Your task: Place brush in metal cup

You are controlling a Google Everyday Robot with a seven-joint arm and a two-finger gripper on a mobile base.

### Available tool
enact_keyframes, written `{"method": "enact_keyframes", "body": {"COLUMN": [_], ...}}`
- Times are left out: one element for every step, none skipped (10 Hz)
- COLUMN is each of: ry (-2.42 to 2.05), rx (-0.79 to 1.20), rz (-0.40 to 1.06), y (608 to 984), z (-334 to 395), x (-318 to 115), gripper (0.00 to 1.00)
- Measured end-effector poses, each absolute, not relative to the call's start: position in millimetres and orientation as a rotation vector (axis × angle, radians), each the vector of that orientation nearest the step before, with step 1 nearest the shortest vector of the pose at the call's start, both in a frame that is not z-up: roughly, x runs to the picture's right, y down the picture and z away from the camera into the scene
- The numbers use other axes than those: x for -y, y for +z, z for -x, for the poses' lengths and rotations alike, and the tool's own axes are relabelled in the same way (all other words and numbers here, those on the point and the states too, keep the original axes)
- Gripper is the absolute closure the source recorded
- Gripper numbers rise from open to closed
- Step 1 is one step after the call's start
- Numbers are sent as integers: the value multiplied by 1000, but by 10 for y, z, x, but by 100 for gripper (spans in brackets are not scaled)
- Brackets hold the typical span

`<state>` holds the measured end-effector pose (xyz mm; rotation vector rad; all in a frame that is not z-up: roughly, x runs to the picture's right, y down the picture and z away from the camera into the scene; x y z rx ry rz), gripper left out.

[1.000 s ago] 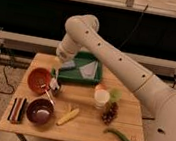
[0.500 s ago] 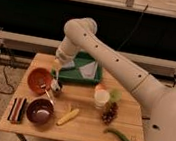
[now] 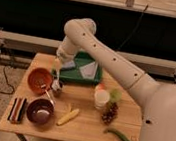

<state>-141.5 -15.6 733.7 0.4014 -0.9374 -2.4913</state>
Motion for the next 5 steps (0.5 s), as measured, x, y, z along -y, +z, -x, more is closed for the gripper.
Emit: {"method": "enact_keyframes", "body": {"ry": [-2489, -2490, -2492, -2492, -2492], "rx": [935, 935, 937, 937, 937], "rz": [-400, -401, -402, -403, -402], "y": [7346, 7345, 7343, 7343, 7343], "z": [1386, 1386, 1402, 1407, 1404], "x": [162, 163, 160, 159, 159], "gripper": [26, 26, 26, 26, 26]}}
